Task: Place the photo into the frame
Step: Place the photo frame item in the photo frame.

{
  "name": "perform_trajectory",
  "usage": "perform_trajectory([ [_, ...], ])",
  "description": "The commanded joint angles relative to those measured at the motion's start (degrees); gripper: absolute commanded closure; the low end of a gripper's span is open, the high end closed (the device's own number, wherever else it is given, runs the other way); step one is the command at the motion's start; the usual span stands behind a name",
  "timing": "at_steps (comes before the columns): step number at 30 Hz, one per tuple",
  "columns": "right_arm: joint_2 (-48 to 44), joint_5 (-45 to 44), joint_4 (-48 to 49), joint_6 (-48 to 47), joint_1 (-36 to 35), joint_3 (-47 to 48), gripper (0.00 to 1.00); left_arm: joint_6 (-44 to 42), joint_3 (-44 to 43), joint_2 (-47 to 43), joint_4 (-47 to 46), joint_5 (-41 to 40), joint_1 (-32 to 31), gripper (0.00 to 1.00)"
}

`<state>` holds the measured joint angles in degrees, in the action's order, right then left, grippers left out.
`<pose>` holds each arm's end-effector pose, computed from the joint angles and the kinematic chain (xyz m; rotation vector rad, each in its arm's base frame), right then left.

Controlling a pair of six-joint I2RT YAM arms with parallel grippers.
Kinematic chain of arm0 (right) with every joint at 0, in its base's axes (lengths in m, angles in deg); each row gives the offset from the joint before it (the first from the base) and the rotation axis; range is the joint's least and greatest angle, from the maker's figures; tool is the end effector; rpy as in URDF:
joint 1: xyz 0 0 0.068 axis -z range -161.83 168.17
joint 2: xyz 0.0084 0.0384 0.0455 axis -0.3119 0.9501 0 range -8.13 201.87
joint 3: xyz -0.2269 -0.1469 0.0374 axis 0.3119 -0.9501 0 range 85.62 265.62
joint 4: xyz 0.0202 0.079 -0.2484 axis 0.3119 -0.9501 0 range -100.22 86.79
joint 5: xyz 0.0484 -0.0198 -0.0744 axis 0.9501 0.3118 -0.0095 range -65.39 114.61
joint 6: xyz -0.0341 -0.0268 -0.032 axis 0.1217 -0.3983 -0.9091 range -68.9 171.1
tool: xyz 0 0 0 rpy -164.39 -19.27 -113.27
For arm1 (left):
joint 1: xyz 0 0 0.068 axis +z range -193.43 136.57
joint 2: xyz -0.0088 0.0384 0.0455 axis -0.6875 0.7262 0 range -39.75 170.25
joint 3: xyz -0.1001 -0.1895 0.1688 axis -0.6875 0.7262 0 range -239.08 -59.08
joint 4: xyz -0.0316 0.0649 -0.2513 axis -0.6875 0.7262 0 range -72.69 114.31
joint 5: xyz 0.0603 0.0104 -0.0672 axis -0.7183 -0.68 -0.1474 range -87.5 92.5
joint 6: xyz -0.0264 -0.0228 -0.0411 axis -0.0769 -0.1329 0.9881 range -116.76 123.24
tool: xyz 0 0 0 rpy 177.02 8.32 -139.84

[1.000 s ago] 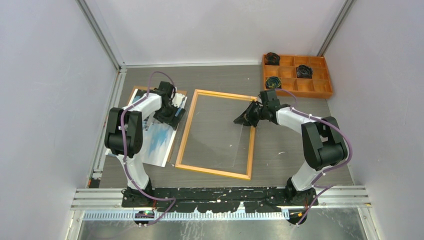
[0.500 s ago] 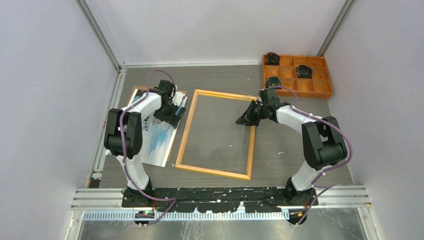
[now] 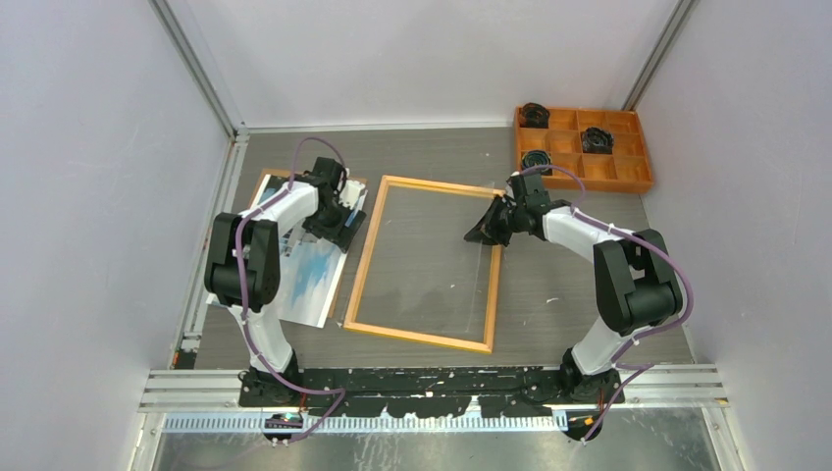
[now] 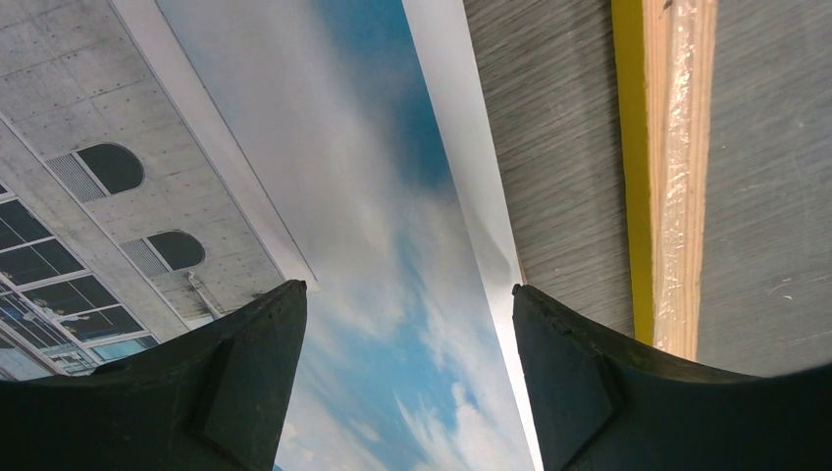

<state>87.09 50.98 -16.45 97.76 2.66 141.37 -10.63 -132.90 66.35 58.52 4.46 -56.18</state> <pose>0.3191 0.1049 0.1828 0.5082 2.6020 0.9909 0.3542 -0.0813 0.1820 0.6636 2.7746 -0.0447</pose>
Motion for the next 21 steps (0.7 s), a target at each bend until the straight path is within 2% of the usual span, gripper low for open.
perform_trajectory([
  [1, -2.3, -2.0, 1.8, -0.6, 0.2, 1.0, 0.96, 0.2, -1.2, -0.6, 0.1, -0.5, -0.5, 0.22],
  [21, -5.4, -3.6, 0.4, -0.1, 0.6, -1.2, 0.99, 0.4, -1.3, -0.8, -0.3, -1.4, -0.8, 0.22],
])
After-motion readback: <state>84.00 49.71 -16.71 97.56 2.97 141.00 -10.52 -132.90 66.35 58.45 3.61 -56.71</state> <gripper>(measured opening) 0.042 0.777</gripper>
